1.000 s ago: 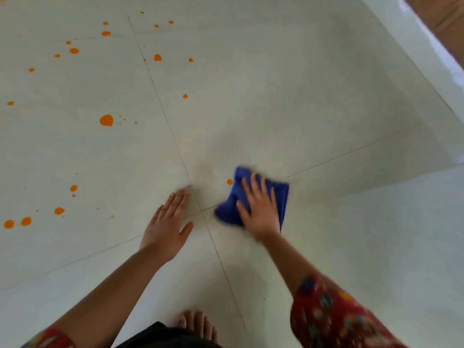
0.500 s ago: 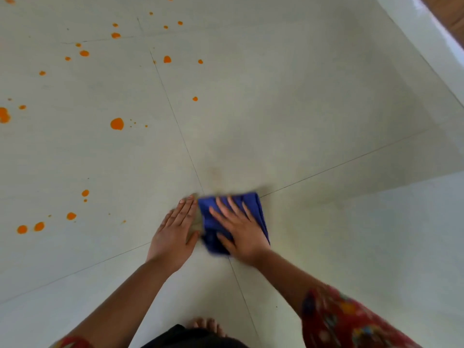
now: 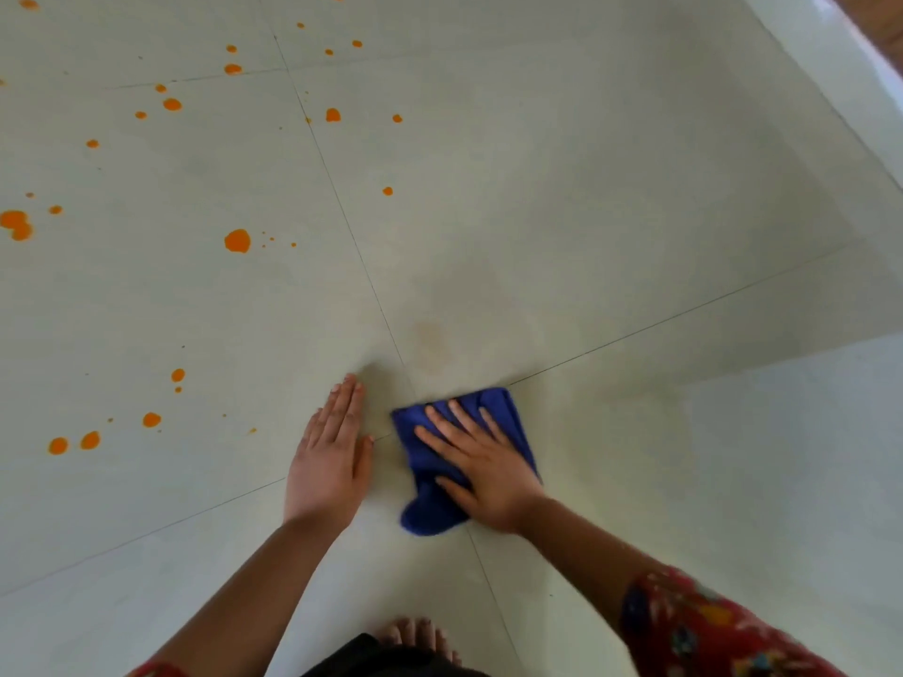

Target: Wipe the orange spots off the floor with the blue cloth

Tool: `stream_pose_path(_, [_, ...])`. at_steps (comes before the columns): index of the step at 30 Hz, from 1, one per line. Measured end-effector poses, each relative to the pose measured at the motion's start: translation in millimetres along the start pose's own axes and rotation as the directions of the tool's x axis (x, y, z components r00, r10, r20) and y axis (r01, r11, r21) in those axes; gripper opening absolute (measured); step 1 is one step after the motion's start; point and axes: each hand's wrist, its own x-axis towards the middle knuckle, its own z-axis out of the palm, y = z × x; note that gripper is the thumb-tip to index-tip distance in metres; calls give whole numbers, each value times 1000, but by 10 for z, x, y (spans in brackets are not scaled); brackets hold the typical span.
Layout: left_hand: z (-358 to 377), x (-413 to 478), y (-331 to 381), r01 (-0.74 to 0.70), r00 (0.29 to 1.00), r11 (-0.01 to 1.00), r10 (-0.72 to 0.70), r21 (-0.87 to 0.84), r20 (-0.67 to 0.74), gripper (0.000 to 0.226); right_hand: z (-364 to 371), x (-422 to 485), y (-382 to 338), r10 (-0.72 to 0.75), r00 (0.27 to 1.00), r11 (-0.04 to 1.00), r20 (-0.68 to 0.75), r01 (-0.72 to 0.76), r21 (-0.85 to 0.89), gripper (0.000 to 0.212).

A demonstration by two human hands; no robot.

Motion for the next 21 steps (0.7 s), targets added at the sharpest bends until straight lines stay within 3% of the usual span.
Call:
stream_pose_path(2, [-4, -50, -47, 15, 1000, 999, -15, 29, 0, 62, -68, 90, 369, 67, 996, 996, -65, -71, -62, 61])
stream_pose_path(3, [-1, -75, -77, 19, 1000, 999, -19, 35, 4, 62, -130, 298, 542, 196, 974, 977, -117, -204, -58, 61])
stream_pose_path(5, [1, -121, -119, 33, 999, 999, -33, 25, -5, 61, -337, 836, 663, 487, 843, 866, -228, -501, -5, 65])
stream_pose_path(6, [-2, -134, -125, 38, 999, 999, -37, 18, -15, 60, -367, 1078, 565, 543, 813, 833, -208, -554, 9, 67])
stream_pose_path(7, [-4, -142, -125, 43, 999, 999, -42, 14, -23, 60, -351, 1231, 402, 502, 851, 861, -157, -508, -2, 67])
stream_pose_path(9, [-36, -129, -133, 64, 997, 998, -64, 8, -34, 61, -194, 1233, 36, 121, 992, 991, -41, -123, -61, 63])
stream_pose_path(10, [-65, -104, -149, 82, 996, 997, -82, 1, -43, 62, -127, 1141, -28, -75, 997, 995, 8, 75, -70, 62])
stream_pose_path(11, [-99, -80, -172, 101, 993, 995, -101, -8, -52, 63, -151, 1131, 29, -174, 984, 984, 26, 175, -38, 61])
stream_pose_path(12, [-134, -53, -193, 115, 991, 993, -116, -19, -62, 63, -194, 1215, 130, -168, 986, 985, 17, 169, -28, 59])
stream_pose_path(14, [-189, -16, -231, 121, 990, 992, -123, -29, -74, 65, -372, 1516, 341, 148, 987, 988, -63, -150, -20, 58])
stream_pose_path(15, [-201, -2, -246, 123, 989, 992, -125, -30, -75, 65, -428, 1656, 335, 312, 946, 948, -91, -316, -32, 58])
stream_pose_path(16, [-211, 20, -259, 124, 989, 992, -126, -33, -72, 65, -434, 1729, 240, 358, 927, 931, -113, -363, -34, 59])
stream_pose_path(17, [-215, 38, -267, 121, 990, 992, -123, -36, -68, 64, -390, 1703, 82, 280, 955, 959, -103, -284, -26, 59])
stream_pose_path(19, [-227, 58, -267, 111, 991, 993, -113, -32, -66, 64, -154, 1382, -139, -102, 995, 994, 20, 102, -36, 60])
stream_pose_path(20, [-239, 65, -265, 110, 991, 993, -113, -33, -68, 64, -134, 1264, -18, -190, 982, 982, 21, 190, 1, 59])
stream_pose_path(21, [-253, 70, -255, 111, 991, 993, -113, -37, -70, 64, -175, 1246, 166, -150, 989, 988, -9, 150, 47, 58])
